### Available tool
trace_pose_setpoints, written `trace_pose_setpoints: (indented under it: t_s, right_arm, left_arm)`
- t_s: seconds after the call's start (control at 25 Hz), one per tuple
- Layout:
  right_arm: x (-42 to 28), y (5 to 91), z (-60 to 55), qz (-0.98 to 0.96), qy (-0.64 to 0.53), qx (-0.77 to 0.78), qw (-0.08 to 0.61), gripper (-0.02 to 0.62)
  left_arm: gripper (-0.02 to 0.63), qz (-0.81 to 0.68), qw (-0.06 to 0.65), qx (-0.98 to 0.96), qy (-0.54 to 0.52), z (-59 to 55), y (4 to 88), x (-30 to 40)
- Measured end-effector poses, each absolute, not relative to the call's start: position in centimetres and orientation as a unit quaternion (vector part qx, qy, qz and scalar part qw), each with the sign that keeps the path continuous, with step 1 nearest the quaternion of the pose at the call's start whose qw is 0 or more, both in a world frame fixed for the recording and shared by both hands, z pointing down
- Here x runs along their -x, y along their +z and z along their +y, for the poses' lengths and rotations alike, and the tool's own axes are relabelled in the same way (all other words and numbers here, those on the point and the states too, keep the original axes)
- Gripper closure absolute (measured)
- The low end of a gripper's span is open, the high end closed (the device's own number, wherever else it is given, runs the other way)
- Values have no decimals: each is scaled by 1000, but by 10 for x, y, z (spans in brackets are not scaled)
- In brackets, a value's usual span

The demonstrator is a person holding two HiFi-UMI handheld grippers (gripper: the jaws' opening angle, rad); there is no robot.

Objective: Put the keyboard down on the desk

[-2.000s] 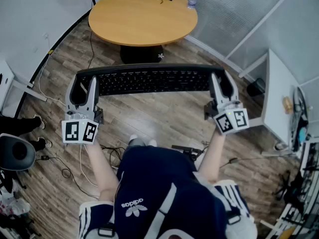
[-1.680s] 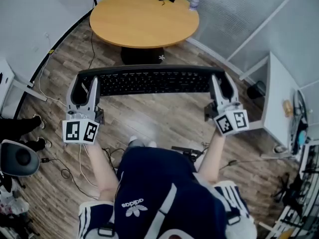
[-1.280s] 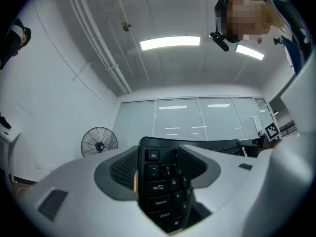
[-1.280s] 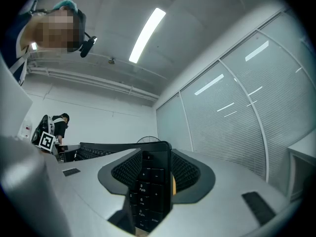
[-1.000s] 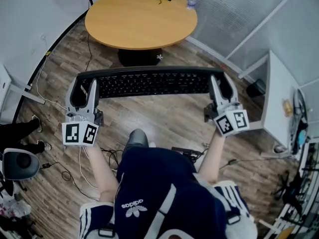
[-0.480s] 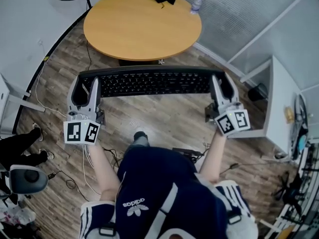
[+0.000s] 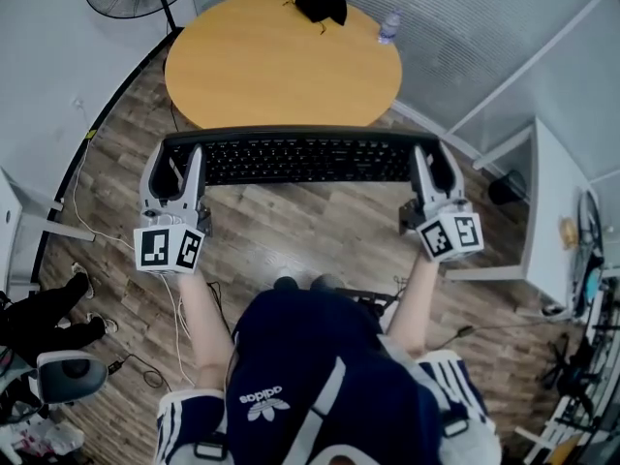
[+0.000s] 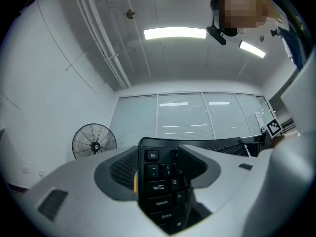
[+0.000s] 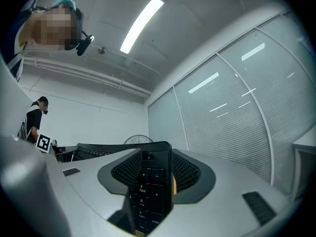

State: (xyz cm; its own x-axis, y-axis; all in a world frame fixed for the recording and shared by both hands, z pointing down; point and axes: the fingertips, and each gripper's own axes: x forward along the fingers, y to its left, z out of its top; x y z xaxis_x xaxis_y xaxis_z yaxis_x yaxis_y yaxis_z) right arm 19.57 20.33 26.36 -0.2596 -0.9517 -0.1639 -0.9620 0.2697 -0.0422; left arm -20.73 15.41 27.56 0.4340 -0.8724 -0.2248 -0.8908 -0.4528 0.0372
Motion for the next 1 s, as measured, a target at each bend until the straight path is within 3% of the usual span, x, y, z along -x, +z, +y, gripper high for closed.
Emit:
trace_pose_setpoints:
  t_s: [0.48, 1.0]
  right_arm:
    - [-198, 291, 165, 797, 9, 600, 75, 422]
    - [-233, 304, 14, 826, 0, 561, 62, 422]
  left_arm:
    - [368, 527, 17, 845, 90, 122, 298, 210]
    - [367, 572, 13, 816, 85, 12, 314, 175]
